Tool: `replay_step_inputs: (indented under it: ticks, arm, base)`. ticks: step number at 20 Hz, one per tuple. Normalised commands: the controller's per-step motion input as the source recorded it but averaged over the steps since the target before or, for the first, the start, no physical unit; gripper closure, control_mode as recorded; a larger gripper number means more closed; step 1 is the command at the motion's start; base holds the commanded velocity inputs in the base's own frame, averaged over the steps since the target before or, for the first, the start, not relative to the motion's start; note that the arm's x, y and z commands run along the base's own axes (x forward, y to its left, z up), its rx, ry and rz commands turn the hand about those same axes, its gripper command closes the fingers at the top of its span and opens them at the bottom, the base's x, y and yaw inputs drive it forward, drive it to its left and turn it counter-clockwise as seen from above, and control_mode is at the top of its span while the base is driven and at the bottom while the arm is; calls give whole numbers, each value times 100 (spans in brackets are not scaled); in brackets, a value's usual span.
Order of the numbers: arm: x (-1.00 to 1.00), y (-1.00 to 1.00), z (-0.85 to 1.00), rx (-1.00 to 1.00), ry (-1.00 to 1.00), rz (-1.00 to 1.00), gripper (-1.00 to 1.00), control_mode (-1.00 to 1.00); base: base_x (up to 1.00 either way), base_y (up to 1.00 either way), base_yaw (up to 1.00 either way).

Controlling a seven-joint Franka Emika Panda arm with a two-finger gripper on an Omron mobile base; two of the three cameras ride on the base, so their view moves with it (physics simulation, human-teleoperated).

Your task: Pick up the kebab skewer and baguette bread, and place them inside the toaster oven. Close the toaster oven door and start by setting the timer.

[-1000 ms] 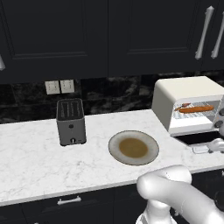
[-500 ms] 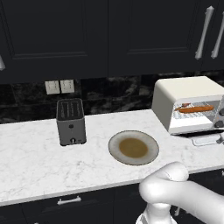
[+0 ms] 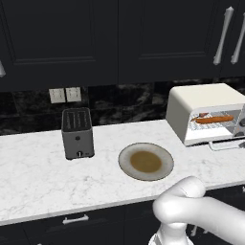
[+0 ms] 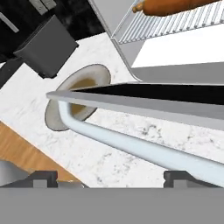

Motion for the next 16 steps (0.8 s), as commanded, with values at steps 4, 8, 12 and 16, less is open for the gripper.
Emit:
replay_step_inputs:
  ticks: [4, 8, 12, 16]
  arm:
    - [100, 92, 3, -8, -34, -7, -100, -100]
    - [100, 63, 0, -9, -29, -8, -100, -100]
    - [100, 45, 1, -8, -24, -6, -100, -100]
    - [100, 19, 17, -6, -18, -1, -100, -100]
  base:
    - [0, 0, 0]
    - [0, 0, 0]
    - [0, 0, 0]
    - [0, 0, 0]
